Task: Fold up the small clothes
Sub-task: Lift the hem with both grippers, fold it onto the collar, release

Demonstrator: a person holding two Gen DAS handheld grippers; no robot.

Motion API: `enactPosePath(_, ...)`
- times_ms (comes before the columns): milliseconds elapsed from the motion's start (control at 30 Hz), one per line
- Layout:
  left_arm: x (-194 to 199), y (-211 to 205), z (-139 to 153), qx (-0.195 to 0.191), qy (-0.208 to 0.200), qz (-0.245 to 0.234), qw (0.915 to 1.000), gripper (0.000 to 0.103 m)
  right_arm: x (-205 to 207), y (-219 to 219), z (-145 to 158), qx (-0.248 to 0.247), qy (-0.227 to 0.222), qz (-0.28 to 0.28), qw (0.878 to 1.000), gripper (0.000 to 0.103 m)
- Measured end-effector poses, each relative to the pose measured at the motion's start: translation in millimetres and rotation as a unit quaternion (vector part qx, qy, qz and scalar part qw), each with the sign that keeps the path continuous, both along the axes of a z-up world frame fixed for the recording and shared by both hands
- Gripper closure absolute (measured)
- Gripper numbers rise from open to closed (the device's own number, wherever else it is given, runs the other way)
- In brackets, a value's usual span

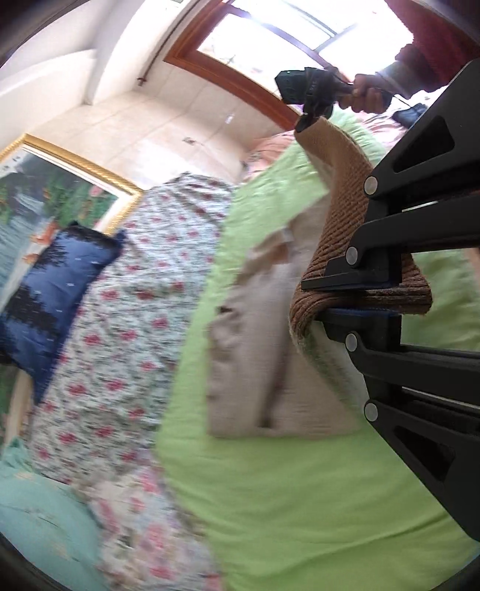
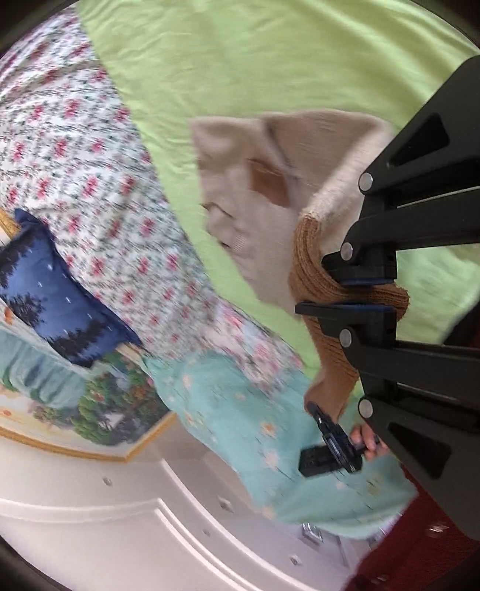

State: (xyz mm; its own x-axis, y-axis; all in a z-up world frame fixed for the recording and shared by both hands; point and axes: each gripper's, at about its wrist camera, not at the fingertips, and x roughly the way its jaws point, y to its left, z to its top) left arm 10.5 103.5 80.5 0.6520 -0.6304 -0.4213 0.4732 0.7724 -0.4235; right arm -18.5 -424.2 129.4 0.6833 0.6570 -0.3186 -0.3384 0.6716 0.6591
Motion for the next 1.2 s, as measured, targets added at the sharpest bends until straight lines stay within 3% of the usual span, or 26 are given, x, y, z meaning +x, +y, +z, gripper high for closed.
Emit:
enactPosePath(133,59,-15,14,0.007,-0.018,0.028,0.9994,0.097,64,-9,0,-0.024,0.010,-0.036,0.999,0.095)
enactPosePath(300,143,-32,9,0.012,0.005,0.051,0.9986,0.097,137,-15,-8,-0.046,0.028,-0.070,0.996,0.095)
enactPosePath(433,198,-45,-4,0.027,0.022,0.067,0.9972,0.097,193,-12,-35,-0.064,0.060,-0.084,0.993,0.095)
enactPosePath(667,280,-52,-67,0.046,0.102,0.092,0.9895,0.097,249,-1,-106,-0.116,0.147,-0.096,0.978,0.095)
enactPosePath(767,303,-57,-100,0.063,0.138,0.099,0.9834,0.096,259,-1,-128,-0.121,0.185,-0.104,0.970,0.090)
enactPosePath(800,309,-58,-112,0.070,0.156,0.101,0.9801,0.094,259,-2,-131,-0.120,0.193,-0.108,0.968,0.085)
enactPosePath(867,312,-57,-126,0.068,0.180,0.102,0.9759,0.093,251,-6,-125,-0.116,0.192,-0.123,0.967,0.072)
enactPosePath(933,304,-54,-128,0.054,0.187,0.102,0.9755,0.088,232,-7,-108,-0.113,0.163,-0.147,0.969,0.055)
enactPosePath(1000,283,-56,-118,0.041,0.175,0.091,0.9795,0.081,210,-1,-90,-0.111,0.122,-0.155,0.974,0.053)
enactPosePath(1067,256,-66,-107,0.033,0.159,0.067,0.9845,0.077,198,19,-83,-0.098,0.096,-0.109,0.984,0.053)
enactPosePath(1133,236,-83,-102,0.027,0.147,0.031,0.9883,0.074,199,45,-91,-0.100,0.108,-0.048,0.988,0.053)
enactPosePath(1200,226,-106,-103,0.058,0.136,0.011,0.9889,0.073,206,58,-104,-0.128,0.132,-0.030,0.982,0.053)
